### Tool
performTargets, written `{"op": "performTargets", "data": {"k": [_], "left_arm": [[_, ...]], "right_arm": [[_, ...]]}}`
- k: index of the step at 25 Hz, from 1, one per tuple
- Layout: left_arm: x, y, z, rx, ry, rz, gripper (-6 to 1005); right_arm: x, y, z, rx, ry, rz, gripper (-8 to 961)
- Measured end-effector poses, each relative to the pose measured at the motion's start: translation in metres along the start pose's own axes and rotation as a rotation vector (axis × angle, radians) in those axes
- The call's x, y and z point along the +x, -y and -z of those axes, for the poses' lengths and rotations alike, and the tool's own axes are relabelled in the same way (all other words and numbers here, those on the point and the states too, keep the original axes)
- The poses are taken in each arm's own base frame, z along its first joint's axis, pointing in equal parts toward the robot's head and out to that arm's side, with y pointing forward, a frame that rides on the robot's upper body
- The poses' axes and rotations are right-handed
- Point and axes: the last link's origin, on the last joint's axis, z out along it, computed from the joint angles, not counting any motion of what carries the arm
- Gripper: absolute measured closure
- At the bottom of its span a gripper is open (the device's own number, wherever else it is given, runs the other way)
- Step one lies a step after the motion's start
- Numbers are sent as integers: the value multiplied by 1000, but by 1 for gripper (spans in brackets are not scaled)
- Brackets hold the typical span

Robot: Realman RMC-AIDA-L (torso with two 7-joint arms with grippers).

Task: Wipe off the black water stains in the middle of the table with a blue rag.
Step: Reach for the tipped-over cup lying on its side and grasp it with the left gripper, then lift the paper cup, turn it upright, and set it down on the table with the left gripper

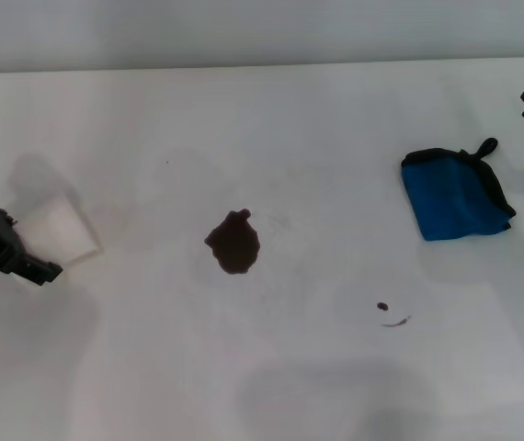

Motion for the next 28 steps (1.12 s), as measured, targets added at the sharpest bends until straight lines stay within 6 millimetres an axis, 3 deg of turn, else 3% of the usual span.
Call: {"op": "performTargets", "data": {"k": [7, 17, 28], "left_arm": [[-3, -1, -4, 1, -5, 9, 127], [-3, -1, -4, 5, -7, 30, 228], [16, 0, -2, 11, -158, 82, 299]], "right_arm": [[1, -1, 0, -1, -1, -3, 122], [1, -1, 1, -3, 0, -5, 123], [1, 1, 3, 1, -1, 0, 125]]}}
